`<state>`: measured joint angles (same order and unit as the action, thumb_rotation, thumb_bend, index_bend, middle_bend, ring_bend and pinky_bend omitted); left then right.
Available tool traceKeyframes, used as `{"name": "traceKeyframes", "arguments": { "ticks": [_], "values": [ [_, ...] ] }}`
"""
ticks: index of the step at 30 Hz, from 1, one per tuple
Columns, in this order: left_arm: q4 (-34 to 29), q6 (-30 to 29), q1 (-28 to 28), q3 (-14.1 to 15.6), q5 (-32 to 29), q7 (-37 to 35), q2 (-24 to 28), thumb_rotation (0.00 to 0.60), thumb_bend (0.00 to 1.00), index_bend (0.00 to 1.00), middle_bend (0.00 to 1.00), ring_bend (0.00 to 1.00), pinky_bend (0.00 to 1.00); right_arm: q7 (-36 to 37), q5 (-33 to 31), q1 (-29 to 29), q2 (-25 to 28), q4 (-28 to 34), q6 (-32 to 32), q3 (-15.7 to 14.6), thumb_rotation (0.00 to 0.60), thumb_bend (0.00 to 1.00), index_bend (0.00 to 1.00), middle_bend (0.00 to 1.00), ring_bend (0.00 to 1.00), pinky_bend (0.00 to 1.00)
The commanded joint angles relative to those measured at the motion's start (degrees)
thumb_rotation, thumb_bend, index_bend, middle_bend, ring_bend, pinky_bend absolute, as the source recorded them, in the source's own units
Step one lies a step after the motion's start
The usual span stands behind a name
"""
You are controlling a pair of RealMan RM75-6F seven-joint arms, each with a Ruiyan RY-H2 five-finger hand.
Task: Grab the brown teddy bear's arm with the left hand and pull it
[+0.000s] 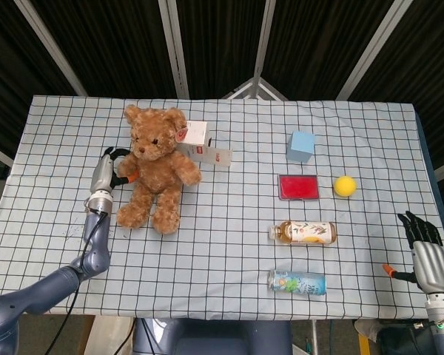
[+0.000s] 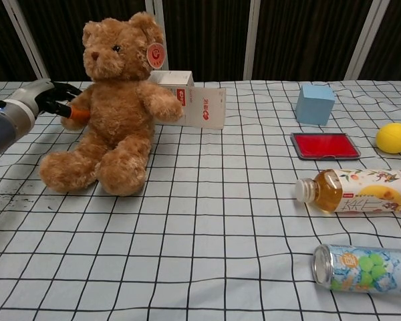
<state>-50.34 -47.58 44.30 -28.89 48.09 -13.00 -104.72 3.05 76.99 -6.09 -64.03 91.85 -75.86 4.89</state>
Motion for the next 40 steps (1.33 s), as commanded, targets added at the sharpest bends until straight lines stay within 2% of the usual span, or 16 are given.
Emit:
{"name": "traceKeyframes", "arguments": {
  "ticks": [1,5,11,15,18,22,27,36,40],
  "values": [
    [-1.82,-0.62,-0.67,0.67,3.37,-2.87,1.3,0.6,0.25,0.11,0.05,0.0,0.0,0.12,0.19,0.03,0.03,0.0,-0.15,-0.01,0.6,0.13,0.05,0.01,0.0,0.0],
    [-2.59,-1.31,-1.46,1.95,6.63,-4.94,2.37,0.6,0.22,0.02,0.0,0.0,0.0,0.18,0.28,0.08,0.07,0.12,-0.25,-0.05,0.6,0.13,0.05,0.02,0.0,0.0],
    [-6.99,-4.73,-5.24,5.58,13.23,-8.84,6.09,0.6,0.22,0.02,0.0,0.0,0.0,0.51,0.39,0.21,0.23,0.21,-0.5,-0.04,0.6,0.13,0.05,0.02,0.0,0.0],
    [-14.58,-11.61,-11.15,8.45,18.65,-13.16,11.17,0.6,0.22,0.04,0.01,0.0,0.0,0.83,0.38,0.34,0.41,0.28,-0.64,-0.04,0.6,0.13,0.05,0.01,0.0,0.0],
    [-20.87,-19.81,-17.44,10.66,21.97,-14.62,15.96,0.6,0.24,0.09,0.04,0.0,0.0,1.15,0.57,0.5,0.58,0.46,-1.05,0.02,0.6,0.13,0.05,0.01,0.0,0.0],
    [-24.8,-30.57,-25.35,13.55,23.48,-8.98,20.97,0.6,0.29,0.24,0.06,0.0,0.0,1.37,0.82,0.53,0.66,0.56,-1.09,-0.06,0.6,0.13,0.05,0.01,0.0,0.0],
    [-25.51,-39.33,-32.03,15.14,19.92,4.07,23.13,0.6,0.33,0.28,0.1,0.0,0.0,1.35,1.28,0.34,0.63,0.69,-0.92,-0.2,0.6,0.13,0.05,0.01,0.0,0.0],
    [-32.85,-39.94,-35.72,16.39,17.1,11.47,28.6,0.6,0.34,0.28,0.13,0.0,0.0,1.48,1.68,0.42,0.65,0.77,-1.45,-0.14,0.6,0.13,0.05,0.02,0.0,0.0],
    [-34.73,-39.91,-36.32,16.3,17.62,10.96,29.63,0.6,0.34,0.28,0.13,0.0,0.0,1.93,1.37,0.51,0.74,0.74,-1.64,0.1,0.6,0.13,0.05,0.02,0.0,0.0]
  ]
}}
